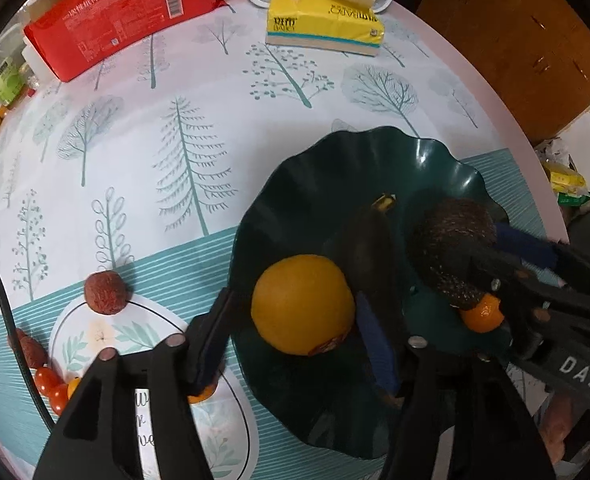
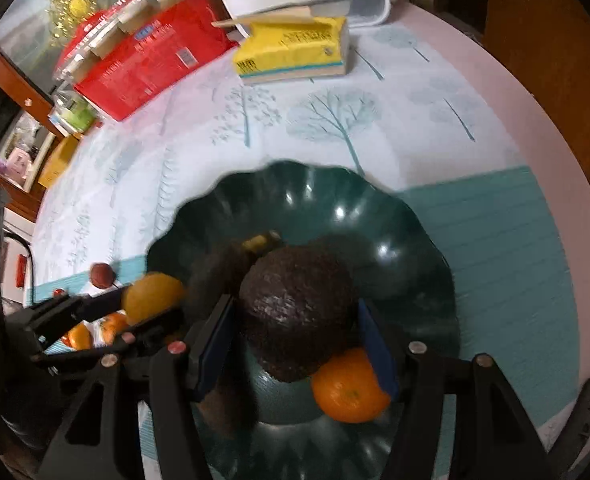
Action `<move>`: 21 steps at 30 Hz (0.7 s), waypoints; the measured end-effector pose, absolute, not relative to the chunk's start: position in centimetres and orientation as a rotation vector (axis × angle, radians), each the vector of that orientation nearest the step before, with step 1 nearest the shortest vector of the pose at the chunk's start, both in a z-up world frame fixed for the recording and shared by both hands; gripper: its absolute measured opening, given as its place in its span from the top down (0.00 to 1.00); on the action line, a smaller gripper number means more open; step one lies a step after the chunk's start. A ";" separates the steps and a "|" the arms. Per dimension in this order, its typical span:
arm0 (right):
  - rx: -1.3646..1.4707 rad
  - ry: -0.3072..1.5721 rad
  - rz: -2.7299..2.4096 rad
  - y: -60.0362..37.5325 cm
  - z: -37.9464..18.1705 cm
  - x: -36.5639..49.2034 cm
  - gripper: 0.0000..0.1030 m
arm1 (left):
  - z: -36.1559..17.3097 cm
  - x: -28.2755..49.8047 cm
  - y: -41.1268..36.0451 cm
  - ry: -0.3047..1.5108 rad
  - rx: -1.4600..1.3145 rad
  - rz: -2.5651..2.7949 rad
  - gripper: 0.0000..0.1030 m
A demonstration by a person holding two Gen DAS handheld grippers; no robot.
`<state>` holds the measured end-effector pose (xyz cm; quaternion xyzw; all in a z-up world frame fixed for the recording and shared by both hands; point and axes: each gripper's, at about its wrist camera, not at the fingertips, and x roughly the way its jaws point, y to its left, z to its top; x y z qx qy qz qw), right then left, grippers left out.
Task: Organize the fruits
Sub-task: 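Lower avocado and yellow orange onto the green plate and open both grippers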
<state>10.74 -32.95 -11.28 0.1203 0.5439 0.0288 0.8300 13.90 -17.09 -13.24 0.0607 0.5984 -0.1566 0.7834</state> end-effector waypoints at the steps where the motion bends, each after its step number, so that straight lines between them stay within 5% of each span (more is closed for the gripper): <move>1: 0.233 1.139 0.065 -32.6 -10.8 10.9 0.40 | -12.9 13.7 -17.1 1.278 0.145 -0.330 0.29; 21: 0.197 1.068 0.022 -31.4 -7.3 8.7 0.40 | -8.9 11.8 -15.1 1.209 0.146 -0.311 0.13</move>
